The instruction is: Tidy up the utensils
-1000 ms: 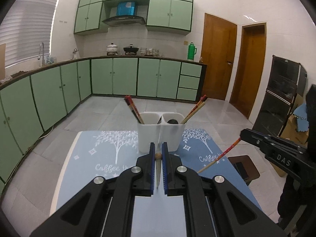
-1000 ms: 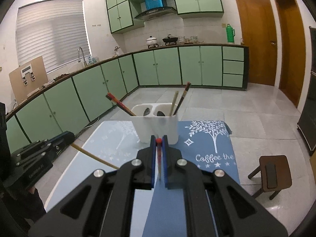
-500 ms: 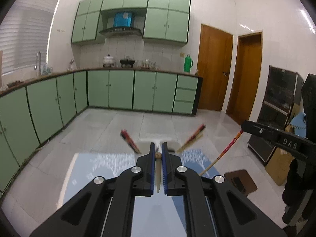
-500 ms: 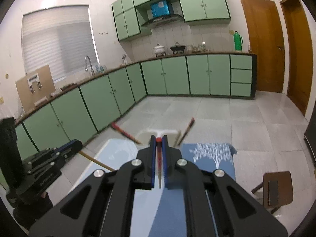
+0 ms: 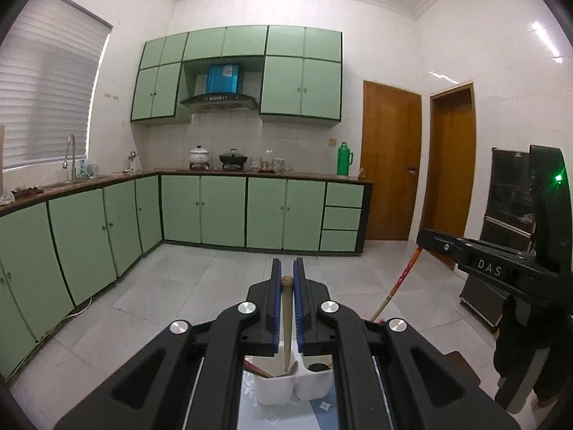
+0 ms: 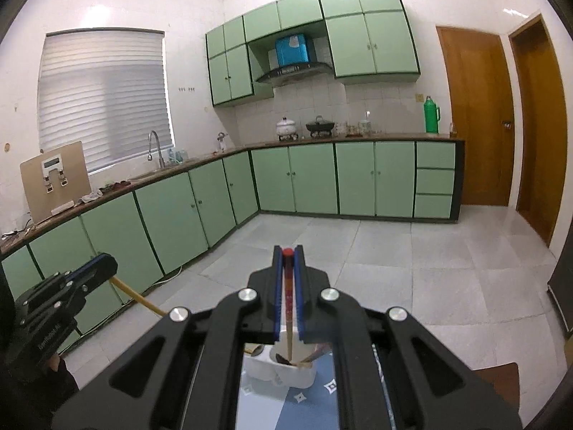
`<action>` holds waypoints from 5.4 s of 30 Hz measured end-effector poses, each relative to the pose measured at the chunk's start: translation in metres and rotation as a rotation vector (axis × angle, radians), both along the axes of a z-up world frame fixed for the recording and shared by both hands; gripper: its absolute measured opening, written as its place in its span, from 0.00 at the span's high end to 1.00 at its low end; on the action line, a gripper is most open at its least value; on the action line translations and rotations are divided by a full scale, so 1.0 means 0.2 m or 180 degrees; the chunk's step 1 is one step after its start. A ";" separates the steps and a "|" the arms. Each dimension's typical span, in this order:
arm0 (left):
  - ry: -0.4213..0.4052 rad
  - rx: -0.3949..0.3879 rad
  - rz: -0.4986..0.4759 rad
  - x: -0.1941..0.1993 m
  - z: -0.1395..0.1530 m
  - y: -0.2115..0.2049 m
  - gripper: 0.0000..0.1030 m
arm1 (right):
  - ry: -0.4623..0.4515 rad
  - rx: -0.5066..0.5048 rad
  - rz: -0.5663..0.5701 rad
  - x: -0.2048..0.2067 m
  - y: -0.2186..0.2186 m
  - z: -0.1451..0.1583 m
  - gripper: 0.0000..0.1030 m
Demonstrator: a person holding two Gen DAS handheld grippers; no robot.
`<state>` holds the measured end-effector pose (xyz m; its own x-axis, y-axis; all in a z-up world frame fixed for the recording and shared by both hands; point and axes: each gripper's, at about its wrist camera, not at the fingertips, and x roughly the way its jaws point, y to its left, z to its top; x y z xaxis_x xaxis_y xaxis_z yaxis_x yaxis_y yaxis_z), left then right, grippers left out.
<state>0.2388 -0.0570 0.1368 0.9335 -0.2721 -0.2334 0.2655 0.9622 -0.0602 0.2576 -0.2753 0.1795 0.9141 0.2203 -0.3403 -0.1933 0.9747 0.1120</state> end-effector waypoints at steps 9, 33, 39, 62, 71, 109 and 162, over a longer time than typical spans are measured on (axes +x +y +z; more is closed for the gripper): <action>0.0401 0.0087 0.0044 0.34 -0.29 -0.04 0.93 | 0.0257 -0.0178 -0.0007 0.29 0.08 -0.29 0.94; 0.0500 0.0010 0.0205 -0.11 -0.38 0.16 0.17 | 0.0025 -0.0009 -0.0413 -0.29 -0.11 -0.42 0.13; 0.0582 0.0060 0.0269 -0.31 -0.40 0.17 0.07 | 0.0104 -0.0027 -0.0374 -0.55 -0.07 -0.49 0.06; 0.0832 0.0213 0.0374 -0.89 -0.47 0.19 0.06 | 0.0611 -0.0168 -0.0149 -1.11 0.20 -0.64 0.05; 0.0821 0.0225 0.0397 -0.97 -0.45 0.19 0.06 | 0.0573 -0.0181 -0.0128 -1.16 0.21 -0.60 0.05; 0.0833 0.0255 0.0400 -0.98 -0.45 0.21 0.06 | 0.0627 -0.0228 -0.0091 -1.16 0.24 -0.66 0.05; 0.0914 0.0237 0.0426 -0.95 -0.48 0.19 0.06 | 0.0700 -0.0215 -0.0121 -1.13 0.19 -0.70 0.05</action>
